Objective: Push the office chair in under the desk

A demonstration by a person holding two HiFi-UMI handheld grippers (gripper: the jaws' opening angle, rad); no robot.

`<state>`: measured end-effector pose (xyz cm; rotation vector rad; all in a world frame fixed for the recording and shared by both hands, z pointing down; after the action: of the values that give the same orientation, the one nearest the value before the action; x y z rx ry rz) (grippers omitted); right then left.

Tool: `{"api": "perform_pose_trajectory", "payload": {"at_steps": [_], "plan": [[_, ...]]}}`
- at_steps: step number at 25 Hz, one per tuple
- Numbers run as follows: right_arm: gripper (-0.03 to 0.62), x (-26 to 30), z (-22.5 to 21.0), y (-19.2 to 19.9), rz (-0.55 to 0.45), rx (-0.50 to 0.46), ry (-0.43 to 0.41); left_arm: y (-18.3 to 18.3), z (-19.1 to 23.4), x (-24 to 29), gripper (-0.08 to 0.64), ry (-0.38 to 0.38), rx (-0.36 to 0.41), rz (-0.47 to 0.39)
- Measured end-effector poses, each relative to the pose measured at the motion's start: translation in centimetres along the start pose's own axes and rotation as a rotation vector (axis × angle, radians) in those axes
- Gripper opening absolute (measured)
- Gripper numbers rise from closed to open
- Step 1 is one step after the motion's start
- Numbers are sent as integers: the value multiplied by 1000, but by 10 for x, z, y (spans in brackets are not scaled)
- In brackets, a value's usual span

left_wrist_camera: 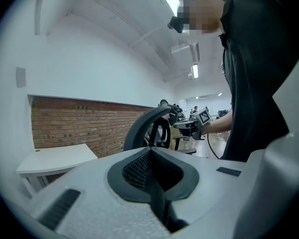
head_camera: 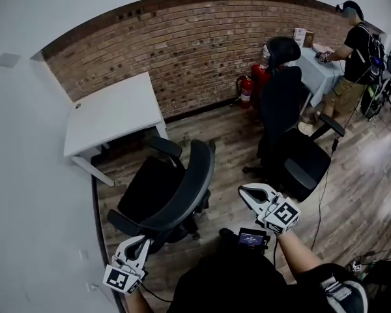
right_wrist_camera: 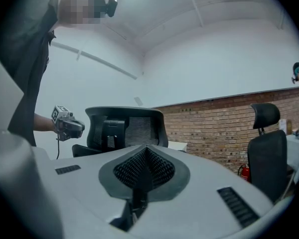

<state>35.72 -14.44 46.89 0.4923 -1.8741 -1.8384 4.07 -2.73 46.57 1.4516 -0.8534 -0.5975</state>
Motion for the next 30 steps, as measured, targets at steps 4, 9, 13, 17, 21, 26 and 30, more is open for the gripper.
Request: {"api": "perform_pose_trajectory", "payload": {"at_steps": [4,9,13,17,21,26,30], "plan": [[6,18,-55,-7,1,-12,-56,0,6,10,15,-68,-9,42],[6,26,-118,-17,-15,-51,-120,-1,15,24,15,-210,-38,66],[6,54,-144,-13,2,-63,-193,1,22,14,15,-337,-50,76],[6,79,-146,-9,40,-118,-320,9,21,-1,15,-422,-49,100],[6,102,-146,2,112,-223,-449,20,15,-12,17,-479,-55,142],[100,134,-136,21,234,-313,-591,35,4,-24,22,-502,-55,234],[169,154,-131,36,301,-414,-720,49,-11,-20,132,-509,-71,288]]}}
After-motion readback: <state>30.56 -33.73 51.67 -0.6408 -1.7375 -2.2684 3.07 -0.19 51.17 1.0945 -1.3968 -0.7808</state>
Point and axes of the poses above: the fingertips, and each gripper's own axes: x forward along the fingers, z to its left, y out of its underside, the point moved 2 cm from there along -x, backward along the fingers, and after that the axes turned 5 degrees about -y, right-handed, at the moved point
